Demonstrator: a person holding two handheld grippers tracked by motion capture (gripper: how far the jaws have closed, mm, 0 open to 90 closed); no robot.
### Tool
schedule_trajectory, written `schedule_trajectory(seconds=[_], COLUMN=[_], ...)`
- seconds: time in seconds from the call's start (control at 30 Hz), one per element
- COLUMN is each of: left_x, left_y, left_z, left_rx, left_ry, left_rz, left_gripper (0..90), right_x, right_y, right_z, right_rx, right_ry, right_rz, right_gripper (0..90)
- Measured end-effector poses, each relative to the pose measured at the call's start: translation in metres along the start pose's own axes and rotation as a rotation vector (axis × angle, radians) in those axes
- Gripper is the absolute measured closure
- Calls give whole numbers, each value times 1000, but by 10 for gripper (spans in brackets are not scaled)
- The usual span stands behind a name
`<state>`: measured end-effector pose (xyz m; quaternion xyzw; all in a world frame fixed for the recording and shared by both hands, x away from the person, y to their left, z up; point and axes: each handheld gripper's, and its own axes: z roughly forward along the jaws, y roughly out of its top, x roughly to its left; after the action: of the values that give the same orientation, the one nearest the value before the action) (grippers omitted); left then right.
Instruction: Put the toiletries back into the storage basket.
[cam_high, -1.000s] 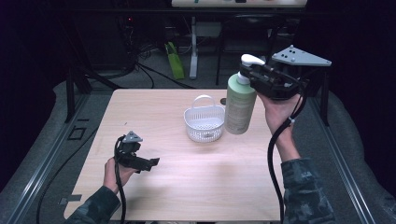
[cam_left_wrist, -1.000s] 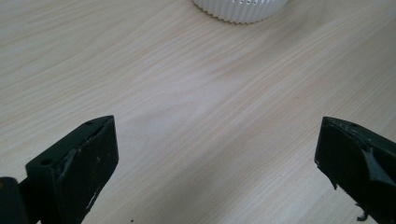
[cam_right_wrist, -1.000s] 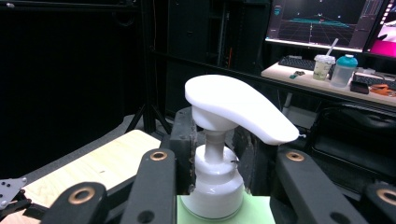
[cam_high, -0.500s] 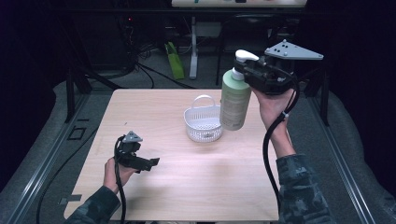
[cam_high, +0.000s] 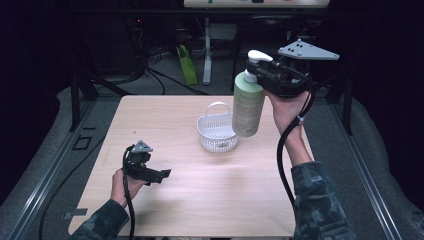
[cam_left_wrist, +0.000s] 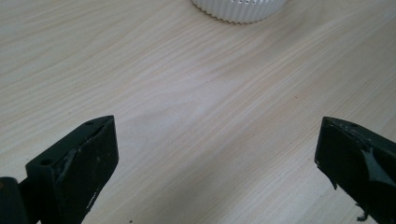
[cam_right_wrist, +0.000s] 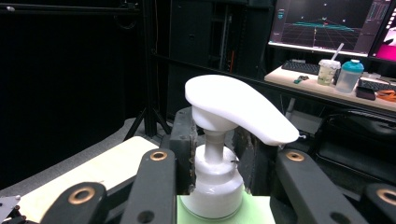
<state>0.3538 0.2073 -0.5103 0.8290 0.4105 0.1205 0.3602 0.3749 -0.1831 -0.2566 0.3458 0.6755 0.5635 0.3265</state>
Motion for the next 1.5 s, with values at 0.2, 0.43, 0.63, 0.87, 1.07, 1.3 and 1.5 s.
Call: schedule_trajectory(seconds=[0.2,0.43,0.63,0.87,1.07,1.3,1.5], left_x=[0,0,0,0,0,0,0], left_y=[0,0,0,0,0,0,-1], left_z=[0,0,0,0,0,0,-1], left_rx=[5,5,5,3,6,5,1], left_ry=[-3,-4,-6,-8,-10,-11,-10], left_rz=[0,0,-1,0,1,-3,-3], left_gripper=[0,0,0,0,0,0,0], right_x=[1,4,5,7,8,10,12], right_y=[0,2,3,3,3,5,6], right_z=[5,11,17,23,27,32,36], right_rx=[0,0,-1,0,2,-1,-4], right_ry=[1,4,7,8,8,8,9], right_rz=[-1,-3,-4,-5,-5,-10,-10], right_gripper=[696,697,697,696,697,696,697])
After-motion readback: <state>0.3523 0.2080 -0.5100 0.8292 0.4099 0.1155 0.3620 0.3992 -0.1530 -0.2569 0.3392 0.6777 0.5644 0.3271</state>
